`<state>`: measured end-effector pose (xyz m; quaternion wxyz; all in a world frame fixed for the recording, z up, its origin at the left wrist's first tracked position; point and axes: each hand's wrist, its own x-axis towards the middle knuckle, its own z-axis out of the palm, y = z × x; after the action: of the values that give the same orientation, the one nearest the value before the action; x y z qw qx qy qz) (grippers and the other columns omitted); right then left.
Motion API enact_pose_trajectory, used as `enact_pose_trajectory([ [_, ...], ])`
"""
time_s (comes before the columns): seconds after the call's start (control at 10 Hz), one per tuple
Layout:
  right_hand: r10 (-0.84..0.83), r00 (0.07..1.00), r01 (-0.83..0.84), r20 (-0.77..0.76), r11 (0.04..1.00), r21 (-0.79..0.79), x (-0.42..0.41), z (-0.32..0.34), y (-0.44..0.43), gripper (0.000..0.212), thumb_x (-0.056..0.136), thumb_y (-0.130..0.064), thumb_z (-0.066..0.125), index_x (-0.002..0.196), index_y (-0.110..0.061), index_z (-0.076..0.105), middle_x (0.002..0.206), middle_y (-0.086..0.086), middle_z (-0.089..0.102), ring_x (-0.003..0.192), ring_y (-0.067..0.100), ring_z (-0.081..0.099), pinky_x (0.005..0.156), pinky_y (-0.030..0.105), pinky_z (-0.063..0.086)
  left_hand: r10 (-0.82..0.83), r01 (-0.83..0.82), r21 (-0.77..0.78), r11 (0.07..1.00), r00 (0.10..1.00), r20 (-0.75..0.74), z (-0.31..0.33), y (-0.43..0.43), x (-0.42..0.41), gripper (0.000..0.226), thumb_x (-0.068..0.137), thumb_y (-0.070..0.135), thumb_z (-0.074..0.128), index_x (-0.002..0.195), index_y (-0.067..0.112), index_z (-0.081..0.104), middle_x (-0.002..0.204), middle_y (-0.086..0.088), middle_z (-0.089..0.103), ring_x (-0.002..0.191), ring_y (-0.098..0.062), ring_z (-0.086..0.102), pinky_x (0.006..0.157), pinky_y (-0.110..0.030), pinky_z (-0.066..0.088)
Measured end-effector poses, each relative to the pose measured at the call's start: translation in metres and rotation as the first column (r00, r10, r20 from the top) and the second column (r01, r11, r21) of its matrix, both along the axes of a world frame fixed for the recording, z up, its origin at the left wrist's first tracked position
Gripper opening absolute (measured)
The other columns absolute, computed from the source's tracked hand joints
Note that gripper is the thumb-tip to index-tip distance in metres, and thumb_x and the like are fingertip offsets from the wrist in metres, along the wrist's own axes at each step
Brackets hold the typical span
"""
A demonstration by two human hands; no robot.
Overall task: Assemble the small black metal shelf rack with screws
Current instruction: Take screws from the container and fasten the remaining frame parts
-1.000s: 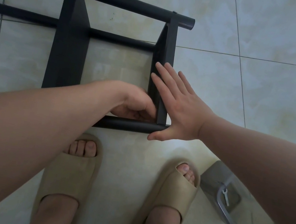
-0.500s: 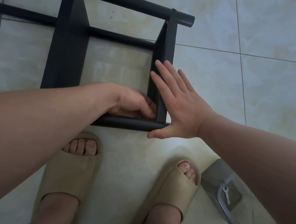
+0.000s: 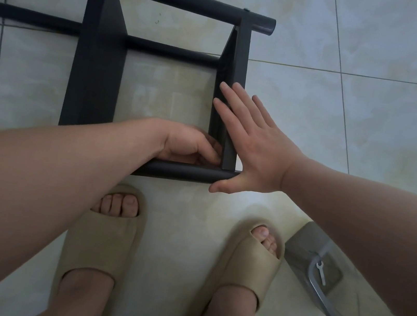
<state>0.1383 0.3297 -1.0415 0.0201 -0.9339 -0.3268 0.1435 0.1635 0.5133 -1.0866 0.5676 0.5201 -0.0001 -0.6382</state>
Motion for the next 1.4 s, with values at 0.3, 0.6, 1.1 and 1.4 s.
enact_pose_trajectory([
  [0.3, -0.001, 1.000, 0.001, -0.006, 1.000, 0.004, 0.000, 0.001, 0.000, 0.136, 0.067, -0.095, 0.044, 0.161, -0.003, 0.010, 0.169, 0.016, -0.004, 0.156, 0.032, -0.007, 0.126, 0.054, 0.006, -0.041, 0.034, 0.167, 0.985, 0.999, 0.037, 0.006, -0.004, 0.003, 0.026, 0.092, 0.002, 0.056, 0.074, 0.009, 0.074, 0.081, -0.012, 0.074, 0.072, -0.023, 0.071, 0.070, -0.030, 0.056],
  [0.6, -0.002, 1.000, 0.002, -0.009, 1.000, 0.003, 0.000, 0.001, 0.000, 0.136, 0.067, -0.095, 0.044, 0.161, -0.003, 0.010, 0.169, 0.016, -0.004, 0.156, 0.032, -0.008, 0.126, 0.054, 0.006, -0.053, 0.041, 0.164, 0.986, 0.996, 0.073, 0.013, -0.007, 0.009, 0.039, 0.087, -0.009, 0.057, 0.060, 0.011, 0.077, 0.074, -0.012, 0.072, 0.070, -0.022, 0.072, 0.071, -0.032, 0.059],
  [1.1, 0.001, 1.000, -0.001, -0.006, 1.000, 0.001, 0.000, 0.001, 0.001, 0.135, 0.068, -0.095, 0.044, 0.161, -0.002, 0.011, 0.169, 0.016, -0.004, 0.156, 0.032, -0.007, 0.126, 0.054, 0.006, -0.020, 0.010, 0.204, 0.979, 0.999, 0.044, 0.008, -0.004, 0.000, 0.032, 0.089, 0.005, 0.059, 0.064, 0.013, 0.078, 0.081, -0.011, 0.074, 0.070, -0.022, 0.070, 0.070, -0.032, 0.054],
  [1.4, 0.004, 1.000, -0.004, 0.006, 1.000, -0.005, 0.000, 0.002, 0.000, 0.135, 0.068, -0.095, 0.044, 0.160, -0.002, 0.011, 0.169, 0.017, -0.002, 0.156, 0.033, -0.006, 0.125, 0.056, 0.007, 0.017, -0.036, 0.221, 0.975, 0.996, 0.085, 0.009, -0.004, 0.001, 0.026, 0.086, 0.002, 0.063, 0.066, 0.010, 0.076, 0.077, -0.012, 0.074, 0.067, -0.022, 0.071, 0.066, -0.030, 0.054],
])
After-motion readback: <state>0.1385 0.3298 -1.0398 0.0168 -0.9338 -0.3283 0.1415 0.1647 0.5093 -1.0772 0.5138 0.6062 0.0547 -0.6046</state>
